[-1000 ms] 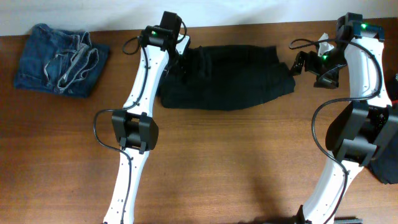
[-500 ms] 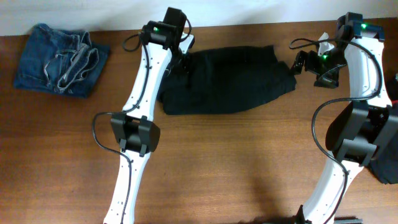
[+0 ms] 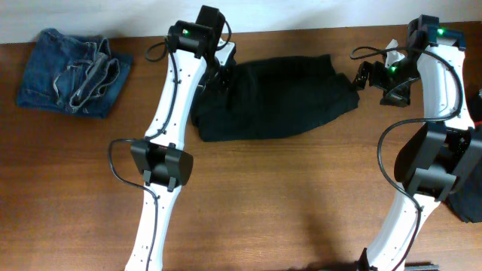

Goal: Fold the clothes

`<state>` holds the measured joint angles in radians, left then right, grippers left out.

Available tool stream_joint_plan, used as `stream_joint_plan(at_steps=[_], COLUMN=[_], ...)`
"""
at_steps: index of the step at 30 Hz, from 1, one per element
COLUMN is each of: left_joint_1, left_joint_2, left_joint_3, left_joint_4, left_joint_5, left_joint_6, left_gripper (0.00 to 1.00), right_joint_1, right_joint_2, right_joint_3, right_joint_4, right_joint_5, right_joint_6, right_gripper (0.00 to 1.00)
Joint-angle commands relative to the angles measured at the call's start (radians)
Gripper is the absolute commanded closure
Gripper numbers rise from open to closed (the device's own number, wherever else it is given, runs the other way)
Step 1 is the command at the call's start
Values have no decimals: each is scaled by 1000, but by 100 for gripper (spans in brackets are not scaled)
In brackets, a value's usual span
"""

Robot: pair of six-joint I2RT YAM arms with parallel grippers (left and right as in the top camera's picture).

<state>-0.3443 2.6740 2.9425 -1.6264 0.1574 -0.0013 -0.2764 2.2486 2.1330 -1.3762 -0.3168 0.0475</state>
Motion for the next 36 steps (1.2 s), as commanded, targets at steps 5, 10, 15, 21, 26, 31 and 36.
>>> stream_joint_plan(at_steps=[5,10,15,21,26,31,36], left_joint_1=[-66,-99,-118,-130,-158,-187,-196], left_joint_2=[-51,-51,-51,-51,-46,-22,-2], left_joint_3=[8,8,8,8,4,2,2], left_joint_4=[-32,-31,-31,-24,-16,-14,-9], left_joint_5=[38,37,38,51,68,68,68], left_joint_6=[-23,-69,-97,-101,-107,-108,-108], left_gripper=[99,99,99,99,88,88,70], right_joint_1=[-5,-5,-5,-5,-5,-5,-5], right_joint_2=[2,2,2,2,2,2,2], right_joint_3=[-5,-5,-5,-5,-5,-5,-5], right_joint_4=[-1,-5,-4,-8,-8,-8,-11], right_joint_5=[-13,-13,-13,-13,-13,-13,-13], right_joint_6=[-11,-11,-11,-11,-11,-11,-11], right_gripper=[1,1,2,1,1,1,1])
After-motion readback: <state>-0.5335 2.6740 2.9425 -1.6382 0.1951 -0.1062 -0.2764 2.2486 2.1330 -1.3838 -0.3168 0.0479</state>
